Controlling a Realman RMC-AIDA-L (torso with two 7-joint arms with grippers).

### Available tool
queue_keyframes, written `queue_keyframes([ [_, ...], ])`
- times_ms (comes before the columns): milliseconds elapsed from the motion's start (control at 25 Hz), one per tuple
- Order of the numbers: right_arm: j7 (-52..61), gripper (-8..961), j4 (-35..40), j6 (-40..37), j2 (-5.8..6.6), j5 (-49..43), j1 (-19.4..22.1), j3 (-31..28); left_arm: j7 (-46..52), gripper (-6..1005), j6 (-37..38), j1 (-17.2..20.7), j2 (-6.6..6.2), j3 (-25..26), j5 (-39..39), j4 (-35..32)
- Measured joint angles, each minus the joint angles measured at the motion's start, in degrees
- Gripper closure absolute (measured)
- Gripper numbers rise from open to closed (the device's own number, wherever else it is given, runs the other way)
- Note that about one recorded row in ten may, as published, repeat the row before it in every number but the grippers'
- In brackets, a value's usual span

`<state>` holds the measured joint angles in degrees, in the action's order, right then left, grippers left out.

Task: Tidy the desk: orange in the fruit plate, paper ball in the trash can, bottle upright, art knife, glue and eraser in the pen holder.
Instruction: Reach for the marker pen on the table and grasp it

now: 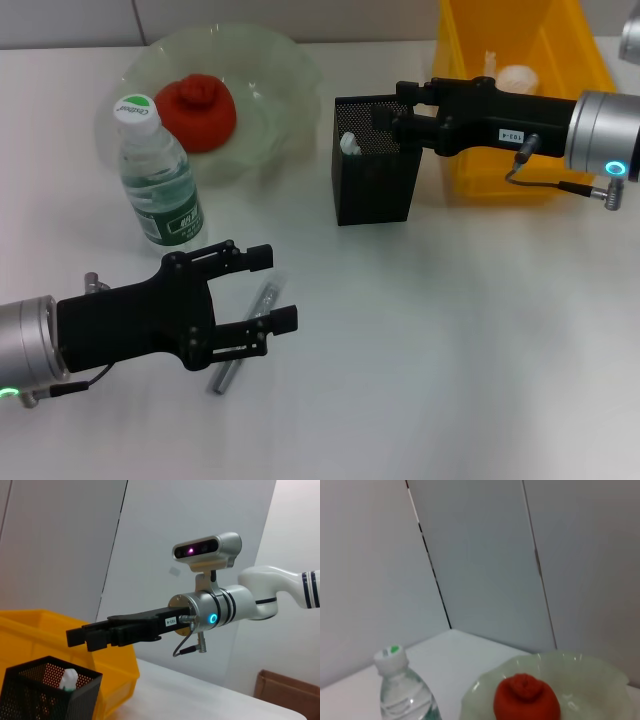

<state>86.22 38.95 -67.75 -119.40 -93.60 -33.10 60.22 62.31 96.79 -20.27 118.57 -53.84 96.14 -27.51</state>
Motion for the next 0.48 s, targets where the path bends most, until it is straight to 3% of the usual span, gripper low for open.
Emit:
queue_keyframes([
  [320, -4.6, 396, -0.5, -10.0, 0.08, 11.3, 5.3, -0.5, 3.0, 215, 3.1, 0.6, -0.48, 1.4, -1.6, -1.1],
  [480, -12.3, 396, -5.1, -17.3, -0.06, 15.8, 8.5, -0.4, 9.8, 215, 4.2, 1.2, -0.89, 2.1, -1.1, -5.9],
])
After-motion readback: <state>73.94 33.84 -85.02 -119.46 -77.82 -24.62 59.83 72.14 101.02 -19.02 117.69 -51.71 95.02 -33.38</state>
